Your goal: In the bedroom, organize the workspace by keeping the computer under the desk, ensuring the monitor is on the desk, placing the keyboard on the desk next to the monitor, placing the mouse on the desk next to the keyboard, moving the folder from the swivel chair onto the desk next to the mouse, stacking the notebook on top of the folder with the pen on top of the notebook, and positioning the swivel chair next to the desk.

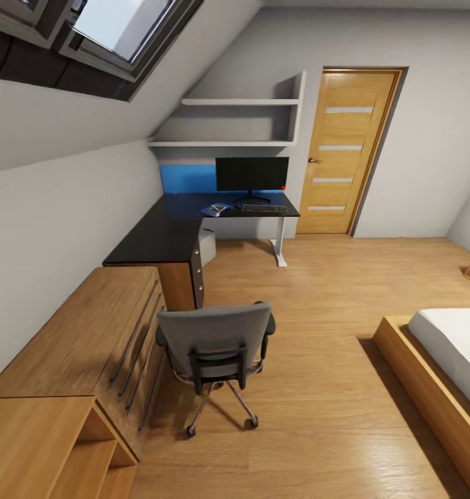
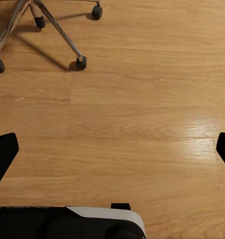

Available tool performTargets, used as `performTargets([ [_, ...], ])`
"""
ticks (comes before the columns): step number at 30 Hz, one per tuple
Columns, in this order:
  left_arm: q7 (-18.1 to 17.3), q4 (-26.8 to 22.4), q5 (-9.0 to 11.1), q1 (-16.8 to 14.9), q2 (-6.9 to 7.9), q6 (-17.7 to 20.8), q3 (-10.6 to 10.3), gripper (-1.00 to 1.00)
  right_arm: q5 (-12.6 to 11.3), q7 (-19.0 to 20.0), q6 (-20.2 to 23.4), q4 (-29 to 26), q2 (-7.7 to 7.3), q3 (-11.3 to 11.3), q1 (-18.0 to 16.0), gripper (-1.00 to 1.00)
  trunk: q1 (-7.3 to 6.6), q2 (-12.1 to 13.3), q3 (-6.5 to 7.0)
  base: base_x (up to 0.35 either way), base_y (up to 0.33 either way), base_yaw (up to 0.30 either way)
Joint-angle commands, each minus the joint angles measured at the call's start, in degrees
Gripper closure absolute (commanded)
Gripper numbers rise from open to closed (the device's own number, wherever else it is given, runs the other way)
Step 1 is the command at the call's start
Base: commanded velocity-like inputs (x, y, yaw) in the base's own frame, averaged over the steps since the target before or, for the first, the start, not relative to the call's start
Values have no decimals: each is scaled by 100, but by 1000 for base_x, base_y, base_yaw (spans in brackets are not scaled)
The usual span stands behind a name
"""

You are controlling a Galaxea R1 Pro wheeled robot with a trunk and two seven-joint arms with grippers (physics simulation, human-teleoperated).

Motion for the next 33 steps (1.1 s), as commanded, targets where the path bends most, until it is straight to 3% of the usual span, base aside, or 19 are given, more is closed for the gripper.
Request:
performTargets([
  [1, 27, -13, 37, 2, 3, -5, -49, -100, 33, -59, -5, 5, 1, 27, -4, -100, 3, -11, -10, 0, 101, 0],
  [33, 14, -51, 21, 2, 3, -46, -83, -100, 33, -61, -5, 6, 3, 27, -4, -100, 3, -11, -10, 0, 58, 0],
])
